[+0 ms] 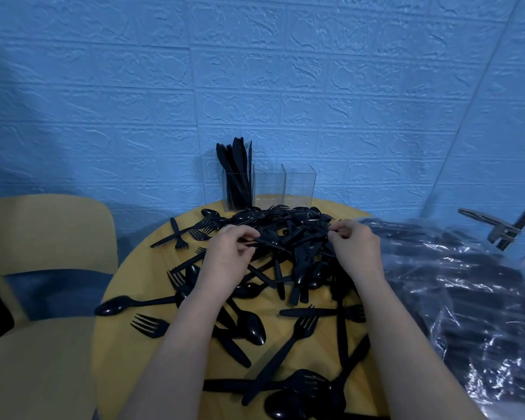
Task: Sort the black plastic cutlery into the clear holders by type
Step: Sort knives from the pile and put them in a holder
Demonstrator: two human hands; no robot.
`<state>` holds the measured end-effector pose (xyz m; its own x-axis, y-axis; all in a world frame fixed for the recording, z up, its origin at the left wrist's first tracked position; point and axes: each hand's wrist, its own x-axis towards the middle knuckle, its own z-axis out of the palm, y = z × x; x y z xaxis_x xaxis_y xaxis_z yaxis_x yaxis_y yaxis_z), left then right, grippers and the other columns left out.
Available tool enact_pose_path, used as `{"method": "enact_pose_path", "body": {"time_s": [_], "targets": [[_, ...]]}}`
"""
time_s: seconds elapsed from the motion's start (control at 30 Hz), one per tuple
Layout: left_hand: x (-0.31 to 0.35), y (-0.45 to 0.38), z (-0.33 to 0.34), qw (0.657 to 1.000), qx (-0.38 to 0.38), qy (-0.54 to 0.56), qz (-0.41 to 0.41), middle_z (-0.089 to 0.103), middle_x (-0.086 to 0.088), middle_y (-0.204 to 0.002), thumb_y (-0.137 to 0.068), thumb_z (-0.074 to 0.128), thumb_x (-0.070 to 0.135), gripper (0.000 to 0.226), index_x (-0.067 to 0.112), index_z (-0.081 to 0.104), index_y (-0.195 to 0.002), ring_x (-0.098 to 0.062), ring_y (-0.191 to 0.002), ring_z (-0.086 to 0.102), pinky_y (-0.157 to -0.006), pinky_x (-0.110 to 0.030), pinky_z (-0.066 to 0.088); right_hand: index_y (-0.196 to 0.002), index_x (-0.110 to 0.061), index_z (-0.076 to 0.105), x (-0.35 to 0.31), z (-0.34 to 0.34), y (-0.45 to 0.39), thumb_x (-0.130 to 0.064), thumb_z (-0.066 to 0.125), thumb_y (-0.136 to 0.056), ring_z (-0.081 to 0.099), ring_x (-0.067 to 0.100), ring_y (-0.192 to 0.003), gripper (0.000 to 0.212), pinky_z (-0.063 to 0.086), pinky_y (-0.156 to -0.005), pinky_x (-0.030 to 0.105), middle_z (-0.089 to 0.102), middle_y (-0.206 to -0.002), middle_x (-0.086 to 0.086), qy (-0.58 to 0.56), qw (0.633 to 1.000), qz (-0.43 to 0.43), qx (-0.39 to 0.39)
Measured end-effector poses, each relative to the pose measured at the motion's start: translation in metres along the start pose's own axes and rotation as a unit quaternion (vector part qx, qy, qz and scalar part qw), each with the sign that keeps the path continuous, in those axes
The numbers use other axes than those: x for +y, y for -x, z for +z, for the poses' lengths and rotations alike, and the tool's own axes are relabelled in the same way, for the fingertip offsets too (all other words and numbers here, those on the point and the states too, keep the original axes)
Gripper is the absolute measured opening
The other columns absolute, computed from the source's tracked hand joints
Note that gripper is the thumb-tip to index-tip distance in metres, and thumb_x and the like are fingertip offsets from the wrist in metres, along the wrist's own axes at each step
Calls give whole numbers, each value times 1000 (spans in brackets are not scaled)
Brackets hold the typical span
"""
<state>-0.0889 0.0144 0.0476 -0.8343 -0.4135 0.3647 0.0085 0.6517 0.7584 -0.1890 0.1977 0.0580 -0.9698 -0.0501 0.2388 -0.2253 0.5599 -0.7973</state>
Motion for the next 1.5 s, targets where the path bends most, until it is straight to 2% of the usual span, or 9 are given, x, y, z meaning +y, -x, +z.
{"method": "enact_pose_path", "body": {"time_s": [0.13, 0.23, 0.33, 0.4, 0.5, 0.7, 0.87, 1.07, 1.5], "targets": [[1, 0, -8, 997, -4, 59, -41, 60, 11, -95, -85, 66, 0, 28, 27, 65, -92, 2, -73, 62, -65, -6, 47, -106, -15, 68, -2, 0, 1, -16, 53, -93, 50, 6, -75, 20, 31, -49, 6, 63, -90, -4, 17, 1000, -3, -13], [-1, 0, -15, 995, -7, 89, -54, 64, 10, -91, -82, 68, 0, 32, 32, 64, -85, -2, -73, 63, -69, -12, 49, -103, -20, 69, -5, 0, 5, -23, 57, -91, 56, 14, -85, 17, 46, -67, 24, 67, -98, -4, 113, 993, -33, -24], [-1, 1, -17, 993, -16, 98, -61, 64, 10, -87, -82, 68, -1, 31, 31, 65, -84, 1, -67, 62, -65, -10, 50, -111, -22, 68, -9, 6, 12, -32, 66, -87, 50, 22, -109, 27, 40, -93, 35, 61, -114, 0, 210, 952, -222, -7], [0, 1, -17, 993, -25, 100, -62, 65, 9, -86, -82, 68, -1, 30, 29, 66, -84, 1, -68, 62, -65, -9, 50, -120, -22, 64, -19, 19, 19, -29, 68, -85, 47, 20, -112, 36, 38, -98, 37, 57, -117, 0, 202, 913, -345, -83], [1, 2, -16, 992, -40, 99, -60, 65, 8, -86, -82, 67, -2, 28, 26, 67, -85, -1, -74, 63, -70, -11, 51, -109, -16, 69, -28, 44, 31, -20, 76, -75, 56, 24, -95, 34, 48, -80, 41, 61, -101, 2, 213, 855, -457, -119], [2, 3, -20, 994, -42, 86, -53, 65, 11, -83, -88, 65, 16, 9, 23, 66, -94, 4, -68, 62, -63, -9, 47, -88, -6, 71, -27, 54, 28, -5, 71, -70, 61, 28, -74, 17, 54, -64, 39, 64, -81, 6, 184, 844, -497, -86], [-2, 5, -22, 996, -63, -34, -48, 66, 6, -83, -96, 54, 22, 11, 22, 64, -91, -5, -75, 61, -60, -11, 43, -107, -15, 72, -29, 35, 27, -14, 62, -90, 59, 12, -97, 20, 46, -88, 23, 66, -103, -3, 72, 907, -406, -84], [-7, 8, -18, 963, -148, -220, -38, 65, 4, -103, -91, 61, 31, 15, 26, 70, -101, -14, -95, 59, -81, -29, 51, -95, -25, 71, -37, 10, 26, -18, 63, -90, 60, -3, -86, 11, 46, -75, 13, 66, -90, -18, -147, 962, -217, -74], [5, 2, -3, 910, -209, -356, -22, 65, 2, -107, -91, 59, 33, 21, 20, 67, -105, -17, -99, 60, -88, -34, 49, -80, -25, 63, -28, -2, 12, -17, 59, -93, 56, 3, -60, 16, 46, -63, 17, 62, -70, -4, -310, 949, -48, 41]]}}
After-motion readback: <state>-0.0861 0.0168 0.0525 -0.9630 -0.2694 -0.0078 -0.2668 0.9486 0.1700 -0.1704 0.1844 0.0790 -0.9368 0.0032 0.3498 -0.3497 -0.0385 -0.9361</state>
